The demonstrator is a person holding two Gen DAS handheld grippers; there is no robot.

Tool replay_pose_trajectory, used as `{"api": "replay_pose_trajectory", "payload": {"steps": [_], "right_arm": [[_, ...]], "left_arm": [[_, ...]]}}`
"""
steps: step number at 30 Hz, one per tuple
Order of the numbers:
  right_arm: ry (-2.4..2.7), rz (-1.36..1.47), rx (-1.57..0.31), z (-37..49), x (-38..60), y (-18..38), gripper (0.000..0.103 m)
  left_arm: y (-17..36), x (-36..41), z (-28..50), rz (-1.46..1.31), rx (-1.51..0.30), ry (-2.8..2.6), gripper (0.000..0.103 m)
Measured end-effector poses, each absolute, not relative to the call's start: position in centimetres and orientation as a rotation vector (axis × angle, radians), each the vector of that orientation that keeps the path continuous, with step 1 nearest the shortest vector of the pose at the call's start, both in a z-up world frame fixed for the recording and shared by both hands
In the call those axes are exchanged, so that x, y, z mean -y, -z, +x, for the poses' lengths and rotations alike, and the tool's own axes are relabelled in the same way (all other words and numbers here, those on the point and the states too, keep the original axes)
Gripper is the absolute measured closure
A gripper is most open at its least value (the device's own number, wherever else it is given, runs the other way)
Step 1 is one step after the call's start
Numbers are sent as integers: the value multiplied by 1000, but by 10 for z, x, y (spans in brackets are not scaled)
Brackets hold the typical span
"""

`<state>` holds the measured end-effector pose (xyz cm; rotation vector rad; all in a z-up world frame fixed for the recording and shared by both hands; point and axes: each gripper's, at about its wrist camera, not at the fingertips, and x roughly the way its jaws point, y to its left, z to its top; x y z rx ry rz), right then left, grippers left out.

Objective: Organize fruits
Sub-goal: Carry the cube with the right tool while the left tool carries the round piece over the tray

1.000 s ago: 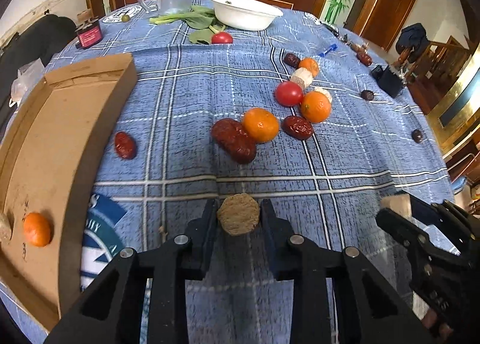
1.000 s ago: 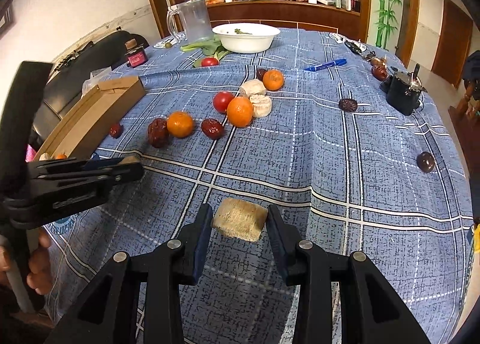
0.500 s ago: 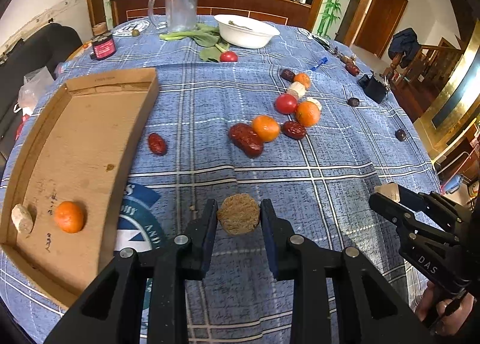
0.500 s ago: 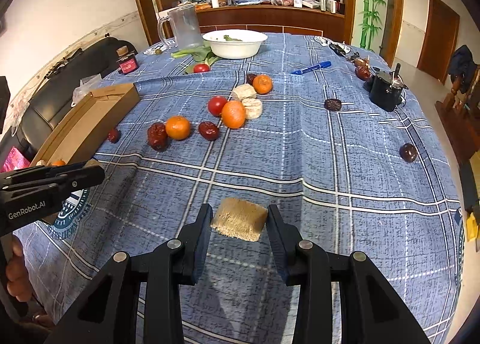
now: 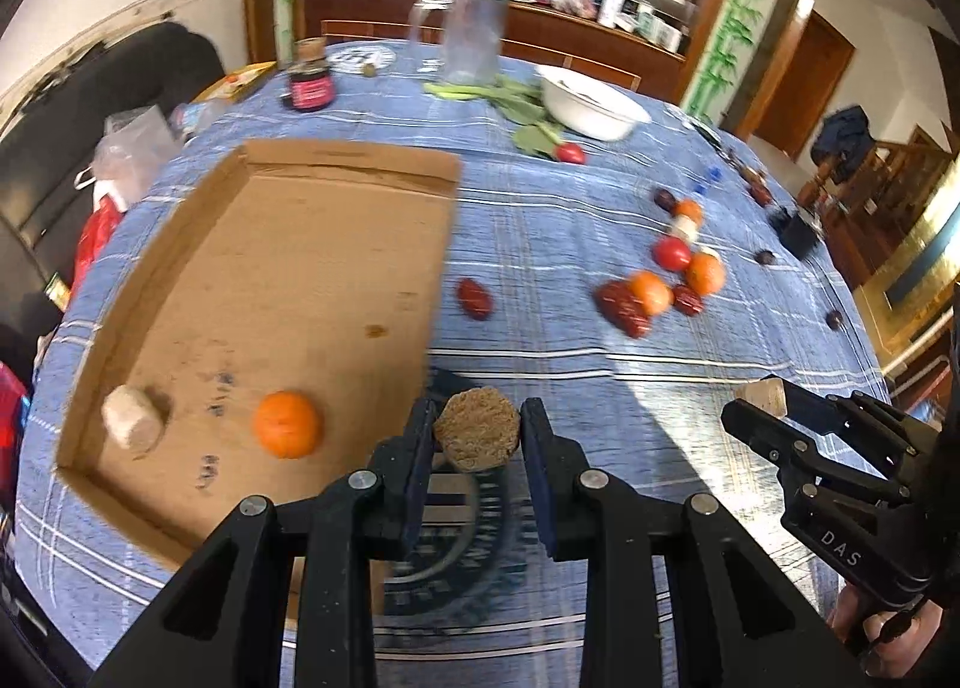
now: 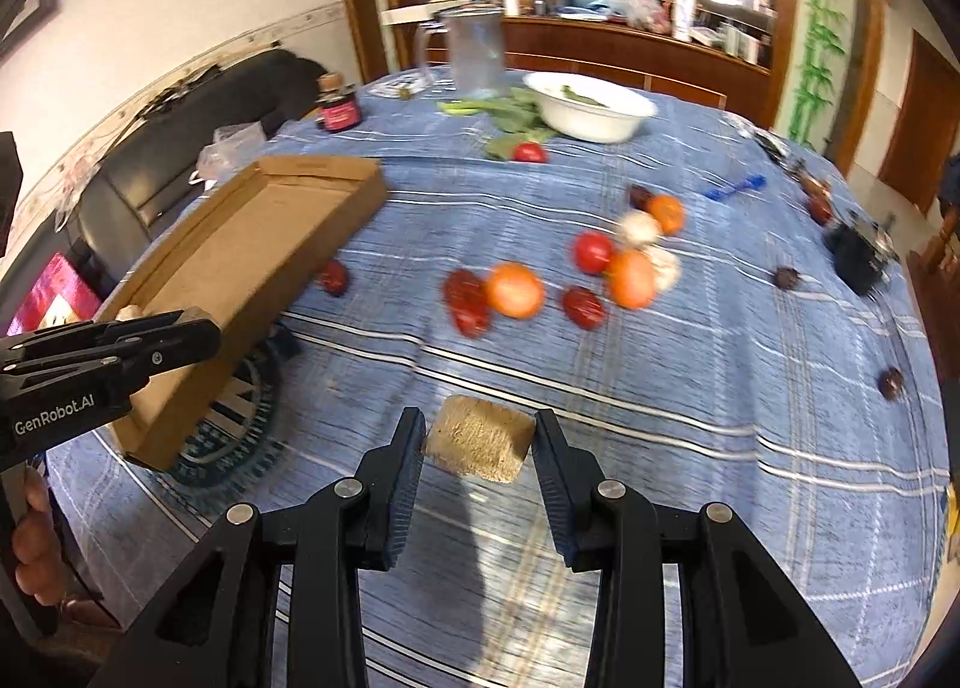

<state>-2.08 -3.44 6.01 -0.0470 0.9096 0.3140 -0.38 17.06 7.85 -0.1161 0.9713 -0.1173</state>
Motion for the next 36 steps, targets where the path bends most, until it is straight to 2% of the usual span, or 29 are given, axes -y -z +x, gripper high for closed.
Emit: {"api": "replay_pose_trajectory", "payload": {"steps": [21,36], "right_arm": [[-504,-127,-911,41,-114,-68,62],[-560,-155,-1006,78,-175,-31,62]], "left_arm": [[-61,-320,23,-213,-982,-107,75],[-29,-336,67,-211,-1068,-121,75]]}}
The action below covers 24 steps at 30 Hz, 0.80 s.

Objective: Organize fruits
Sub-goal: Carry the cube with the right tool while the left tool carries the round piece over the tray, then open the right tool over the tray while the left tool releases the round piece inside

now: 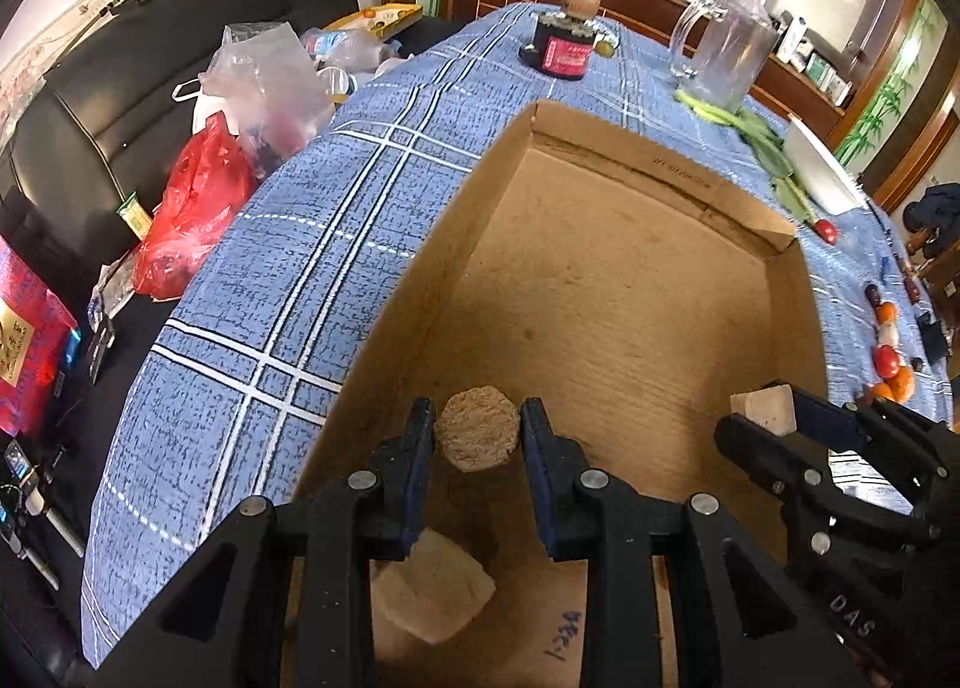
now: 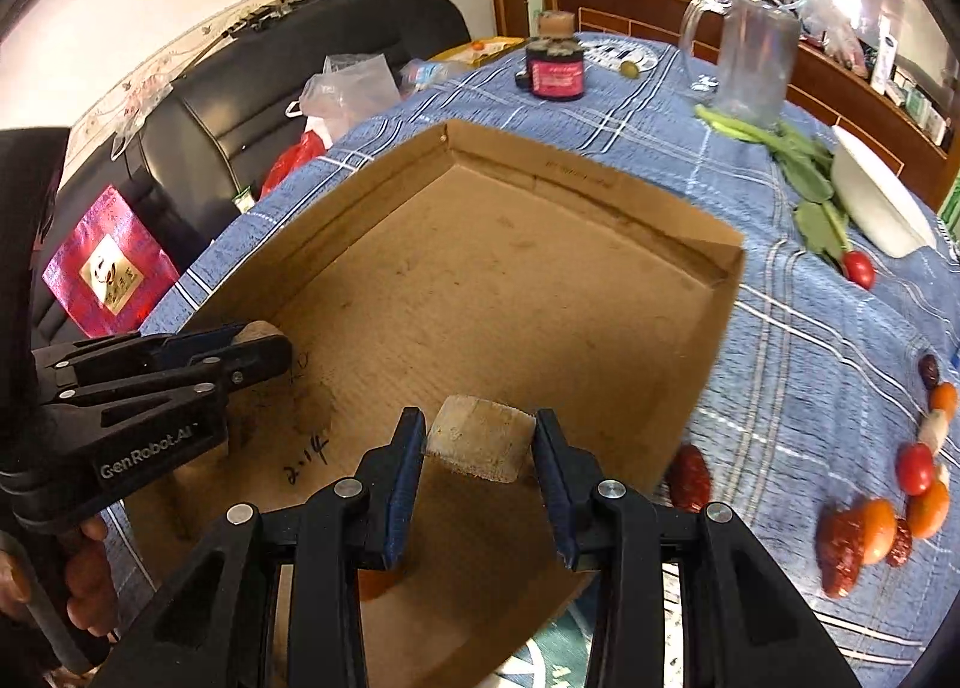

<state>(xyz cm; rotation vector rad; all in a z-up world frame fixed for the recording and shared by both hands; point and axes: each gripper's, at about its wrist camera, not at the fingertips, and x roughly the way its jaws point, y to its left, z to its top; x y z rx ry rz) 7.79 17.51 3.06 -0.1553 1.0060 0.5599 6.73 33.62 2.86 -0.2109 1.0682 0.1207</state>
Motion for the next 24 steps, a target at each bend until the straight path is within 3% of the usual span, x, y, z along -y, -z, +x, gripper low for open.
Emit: {"api": "replay_pose_trajectory", "payload": {"steps": [11,13,17,19,24], "right_arm": [[-564,-159,-1036,83,-182,-17,62],[-558,-165,-1040,83,-182,-16,56],[-553,-168,-1027,79,-179,-19,54],[-548,-168,-1016,77,-177,-23,53],[-532,-170,-980,66,-168,-33,52]], "left_arm": [[-23,-331,71,-168,-1068,-136,75],[-23,-331,71,-164,-1071,-140,75],[-25,-331,66,-164,-1068,-150,73],[-28,-331,62,-162,-1059,-155,70],[-40,-328,48,-149,-1007,-194,51]]}}
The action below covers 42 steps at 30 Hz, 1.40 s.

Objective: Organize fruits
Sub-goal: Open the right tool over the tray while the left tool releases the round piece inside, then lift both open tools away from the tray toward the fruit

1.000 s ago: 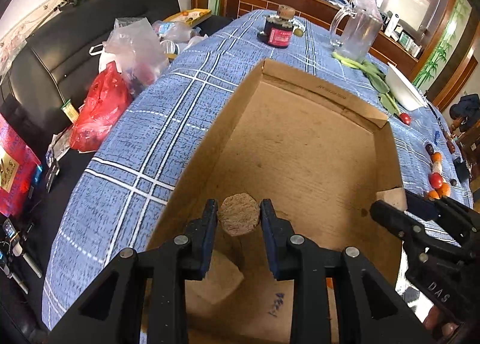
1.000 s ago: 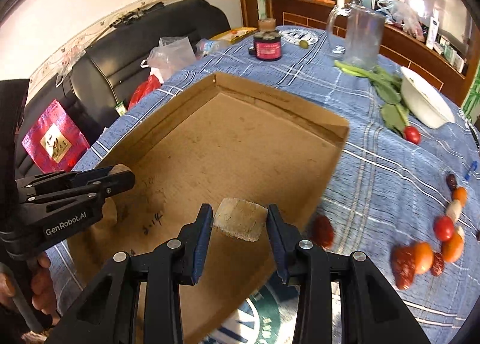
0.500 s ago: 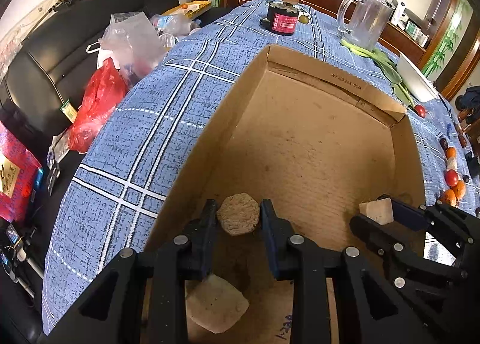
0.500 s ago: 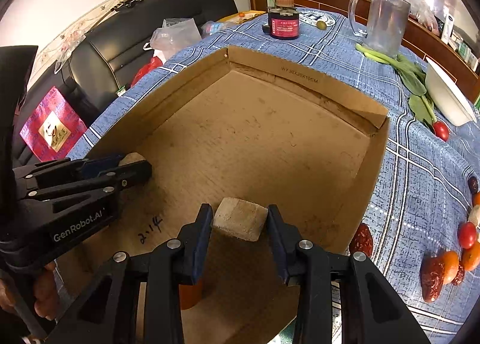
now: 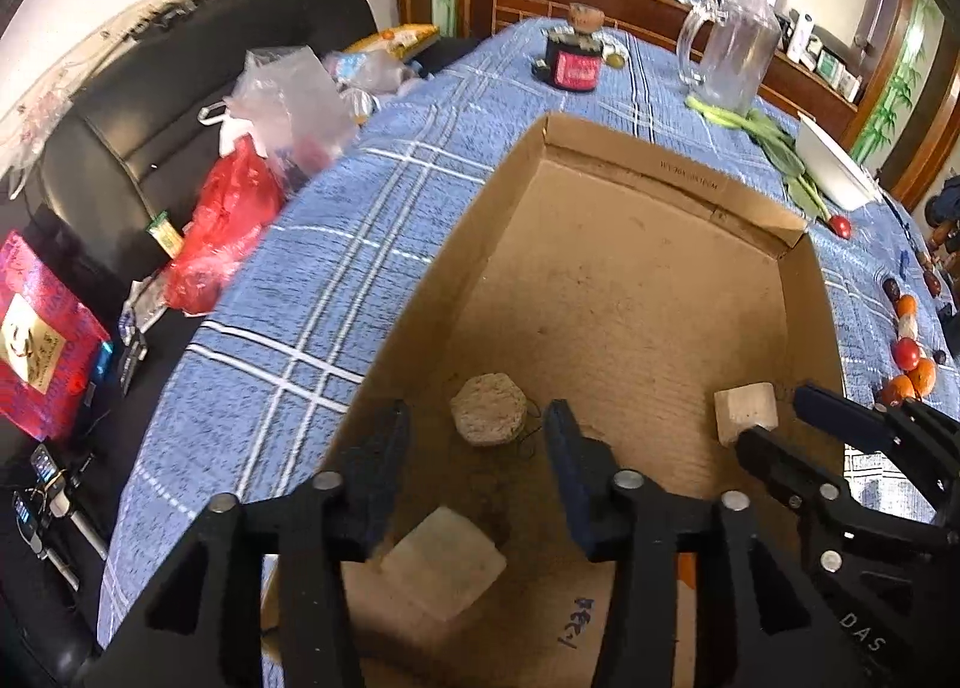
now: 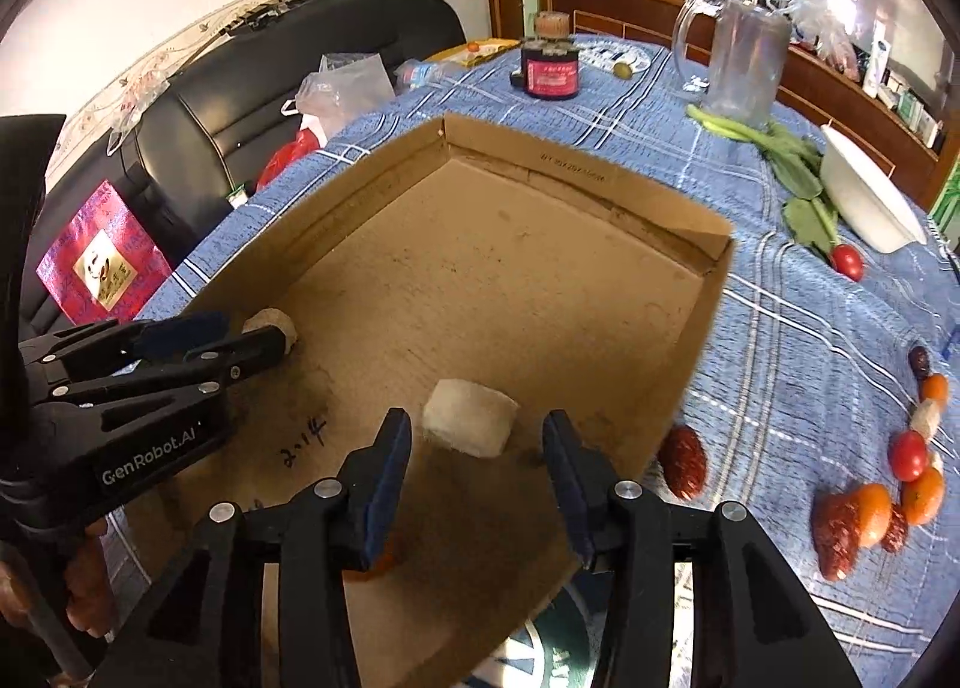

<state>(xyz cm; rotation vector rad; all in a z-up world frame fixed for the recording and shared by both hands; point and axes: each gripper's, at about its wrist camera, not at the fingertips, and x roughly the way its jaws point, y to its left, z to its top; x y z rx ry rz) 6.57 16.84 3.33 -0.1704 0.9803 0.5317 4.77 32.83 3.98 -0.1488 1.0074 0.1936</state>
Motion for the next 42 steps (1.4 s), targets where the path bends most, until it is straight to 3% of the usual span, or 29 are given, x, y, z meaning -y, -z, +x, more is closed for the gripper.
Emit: {"api": "replay_pose_trajectory", "payload": {"steps": [8,13,15,33,42], "right_arm": [[-483,-195,-853,26,-138,-58,43],[-413,-193,-763,-2,-101,-76,21],[-375,-188,-738,-10,-82,-83,21],[17,14,-724,-62,137,-94,17],[57,100,-742,-59,197,-84,16]], "left_arm": [[-55,-313,26,-139,-934,-238,47],[-67,-282,18,-111,-891,-215,41],[-70,-266,16,-97,-881,-193,37],[-69,-72,18,54,-919,79,37],[-57,-38,22,107,-969,79,36]]}}
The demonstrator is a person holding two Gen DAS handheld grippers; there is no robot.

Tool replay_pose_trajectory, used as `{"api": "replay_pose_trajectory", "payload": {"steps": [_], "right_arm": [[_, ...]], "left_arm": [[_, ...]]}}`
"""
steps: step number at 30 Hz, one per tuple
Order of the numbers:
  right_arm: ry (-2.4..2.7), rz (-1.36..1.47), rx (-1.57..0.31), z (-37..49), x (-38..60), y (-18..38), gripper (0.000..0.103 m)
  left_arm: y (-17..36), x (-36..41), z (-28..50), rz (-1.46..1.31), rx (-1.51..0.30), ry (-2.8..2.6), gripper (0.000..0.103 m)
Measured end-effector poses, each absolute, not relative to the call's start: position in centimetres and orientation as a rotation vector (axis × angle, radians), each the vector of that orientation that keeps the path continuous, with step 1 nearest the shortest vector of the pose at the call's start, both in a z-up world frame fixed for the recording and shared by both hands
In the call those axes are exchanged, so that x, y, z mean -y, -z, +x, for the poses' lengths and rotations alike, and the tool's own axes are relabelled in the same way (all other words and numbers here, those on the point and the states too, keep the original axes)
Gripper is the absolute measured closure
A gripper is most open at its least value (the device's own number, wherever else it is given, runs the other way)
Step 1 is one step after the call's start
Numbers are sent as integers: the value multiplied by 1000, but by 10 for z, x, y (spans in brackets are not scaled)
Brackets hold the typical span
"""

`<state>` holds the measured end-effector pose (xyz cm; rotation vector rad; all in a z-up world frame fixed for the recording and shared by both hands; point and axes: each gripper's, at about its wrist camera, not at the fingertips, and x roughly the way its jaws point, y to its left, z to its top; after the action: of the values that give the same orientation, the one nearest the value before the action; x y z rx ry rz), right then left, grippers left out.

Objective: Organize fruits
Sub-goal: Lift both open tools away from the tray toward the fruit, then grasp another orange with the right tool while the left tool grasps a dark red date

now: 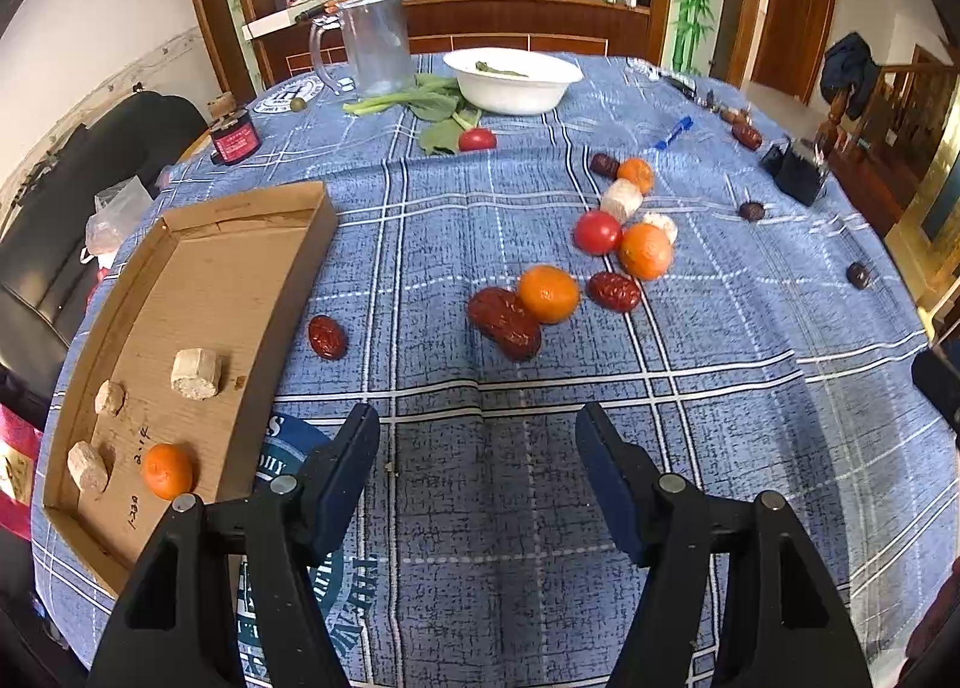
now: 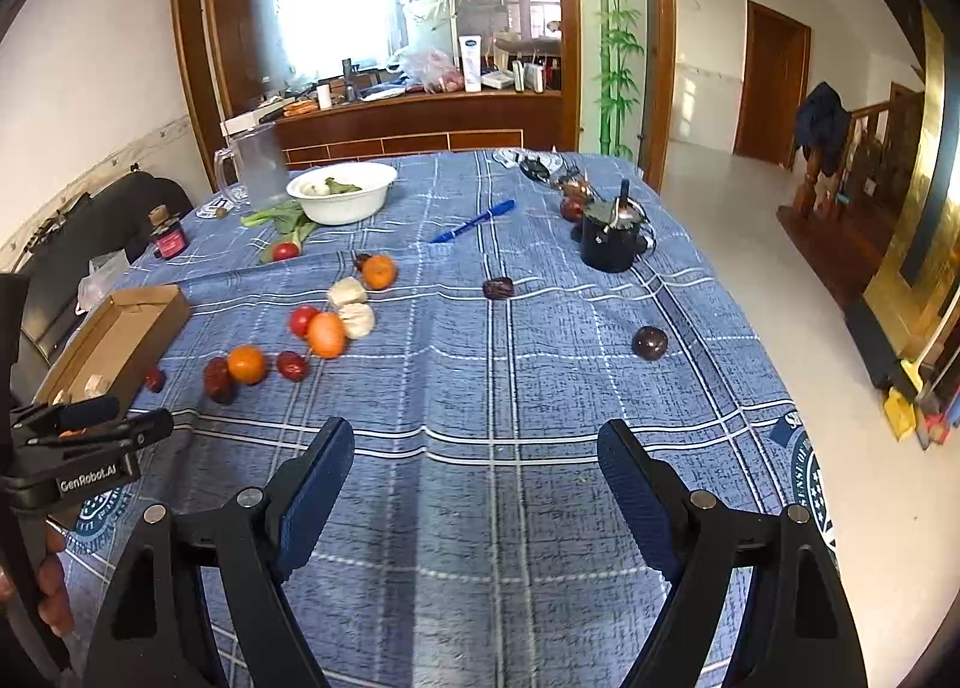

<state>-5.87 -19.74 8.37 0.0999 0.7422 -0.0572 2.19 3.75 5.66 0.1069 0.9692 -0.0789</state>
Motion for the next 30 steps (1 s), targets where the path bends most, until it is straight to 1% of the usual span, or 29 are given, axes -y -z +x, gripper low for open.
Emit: {"api": "replay_pose_trajectory", "payload": {"steps": [9,16,22,23,24,25,26,27,28,29,30], "right_arm": [[-65,128,-827,-21,197,-59,16],[-201,90,-859,40,163,-46,16],[-246,143,-910,88,141,-27,17],[-255,152,-918,94,137,-24,19],[-259,157,-922,97,134,-22,26],[-263,162,-930,102,131,-20,35],[-273,170,-946,107,128,-16,41],[-283,183,-960,110,127,-13,53],[-293,198,-979,114,125,-9,60],[-296,203,-990,117,124,-7,61],[-293,196,-976,117,124,-8,63]], "left_arm": [[-44,-53,64,28,-1060,23,36],[-39,-61,64,68,-1097,30,36],[-37,-71,63,43,-1132,50,36],[-37,-72,64,38,-1135,56,36],[-37,-72,65,34,-1138,60,36],[-36,-72,66,30,-1142,65,36],[-35,-71,68,29,-1146,69,36],[-33,-70,71,27,-1152,74,36],[-31,-69,73,27,-1157,79,36],[-29,-66,75,29,-1162,84,36],[-27,-64,78,31,-1167,88,36]]}}
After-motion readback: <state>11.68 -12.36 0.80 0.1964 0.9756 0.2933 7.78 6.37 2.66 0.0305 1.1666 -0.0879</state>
